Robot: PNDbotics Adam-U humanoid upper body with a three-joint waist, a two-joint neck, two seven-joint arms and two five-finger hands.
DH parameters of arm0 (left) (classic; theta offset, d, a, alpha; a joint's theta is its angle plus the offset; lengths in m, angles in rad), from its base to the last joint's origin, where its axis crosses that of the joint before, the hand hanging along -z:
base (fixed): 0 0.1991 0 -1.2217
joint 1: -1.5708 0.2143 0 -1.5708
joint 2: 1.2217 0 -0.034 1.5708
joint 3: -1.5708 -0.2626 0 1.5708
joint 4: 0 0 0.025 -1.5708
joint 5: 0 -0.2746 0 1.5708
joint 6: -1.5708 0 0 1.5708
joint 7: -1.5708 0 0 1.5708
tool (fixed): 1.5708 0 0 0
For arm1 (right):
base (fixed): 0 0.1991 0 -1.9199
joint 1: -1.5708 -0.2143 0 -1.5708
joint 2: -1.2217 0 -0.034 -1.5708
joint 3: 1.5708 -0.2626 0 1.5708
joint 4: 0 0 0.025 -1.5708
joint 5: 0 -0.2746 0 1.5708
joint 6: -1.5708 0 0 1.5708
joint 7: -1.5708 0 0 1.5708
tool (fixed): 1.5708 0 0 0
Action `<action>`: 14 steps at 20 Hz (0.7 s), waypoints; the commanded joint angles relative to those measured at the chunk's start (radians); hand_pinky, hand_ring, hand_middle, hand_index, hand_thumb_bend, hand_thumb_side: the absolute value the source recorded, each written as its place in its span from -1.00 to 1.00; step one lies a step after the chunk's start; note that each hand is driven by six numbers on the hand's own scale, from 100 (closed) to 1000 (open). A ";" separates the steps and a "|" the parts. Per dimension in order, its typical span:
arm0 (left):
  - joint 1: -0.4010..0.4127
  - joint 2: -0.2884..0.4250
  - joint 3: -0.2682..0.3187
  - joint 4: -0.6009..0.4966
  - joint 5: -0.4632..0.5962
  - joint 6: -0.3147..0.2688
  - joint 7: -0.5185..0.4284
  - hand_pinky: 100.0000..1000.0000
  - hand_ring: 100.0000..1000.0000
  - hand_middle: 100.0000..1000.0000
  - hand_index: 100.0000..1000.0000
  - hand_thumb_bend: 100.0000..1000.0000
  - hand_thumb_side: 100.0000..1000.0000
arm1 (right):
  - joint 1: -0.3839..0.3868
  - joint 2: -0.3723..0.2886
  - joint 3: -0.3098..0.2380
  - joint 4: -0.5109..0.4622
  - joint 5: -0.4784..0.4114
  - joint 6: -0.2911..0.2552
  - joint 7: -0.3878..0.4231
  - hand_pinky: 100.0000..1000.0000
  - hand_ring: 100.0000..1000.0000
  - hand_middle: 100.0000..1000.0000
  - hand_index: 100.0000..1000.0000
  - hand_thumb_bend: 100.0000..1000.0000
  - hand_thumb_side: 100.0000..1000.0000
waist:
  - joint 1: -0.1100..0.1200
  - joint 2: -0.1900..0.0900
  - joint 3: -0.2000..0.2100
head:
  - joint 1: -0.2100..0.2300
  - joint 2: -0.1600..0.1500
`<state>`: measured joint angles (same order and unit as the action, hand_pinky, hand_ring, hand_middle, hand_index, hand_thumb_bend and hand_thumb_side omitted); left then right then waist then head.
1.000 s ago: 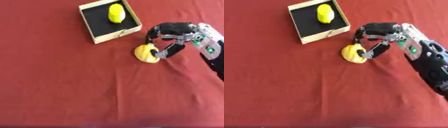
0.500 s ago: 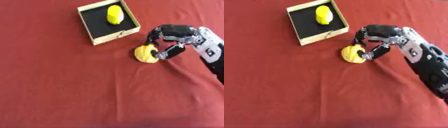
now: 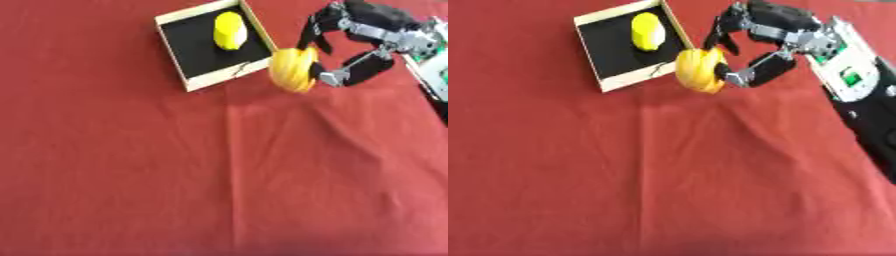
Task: Pick up objects on the table and place them in the box.
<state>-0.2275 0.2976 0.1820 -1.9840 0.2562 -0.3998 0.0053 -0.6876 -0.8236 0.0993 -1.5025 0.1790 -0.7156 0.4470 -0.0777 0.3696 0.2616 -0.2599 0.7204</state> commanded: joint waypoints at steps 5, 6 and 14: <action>-0.004 0.024 -0.002 -0.016 0.005 -0.003 -0.005 0.72 0.52 0.48 0.67 -0.94 0.38 | -0.191 0.029 -0.006 0.150 -0.037 0.022 0.080 0.04 0.13 -0.64 -0.28 -1.00 -0.78 | -0.005 -0.026 0.011 | -0.006 -0.003; -0.004 0.024 -0.002 -0.016 0.006 -0.002 -0.006 0.72 0.52 0.48 0.67 -0.94 0.38 | -0.216 0.044 -0.007 0.179 -0.029 0.023 0.085 0.04 0.14 -0.64 -0.28 -1.00 -0.78 | -0.007 -0.025 0.014 | -0.007 -0.005; -0.028 0.026 -0.009 -0.016 0.013 -0.002 -0.015 0.72 0.53 0.48 0.67 -0.94 0.38 | -0.362 0.173 -0.015 0.397 0.103 0.003 0.079 0.05 0.14 -0.62 -0.26 -1.00 -0.78 | -0.028 -0.006 0.052 | -0.028 -0.026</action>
<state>-0.2479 0.2990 0.1739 -1.9840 0.2635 -0.3998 -0.0046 -1.0250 -0.6478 0.0989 -1.1267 0.2559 -0.6703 0.4958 -0.1120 0.3834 0.3170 -0.2810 0.7096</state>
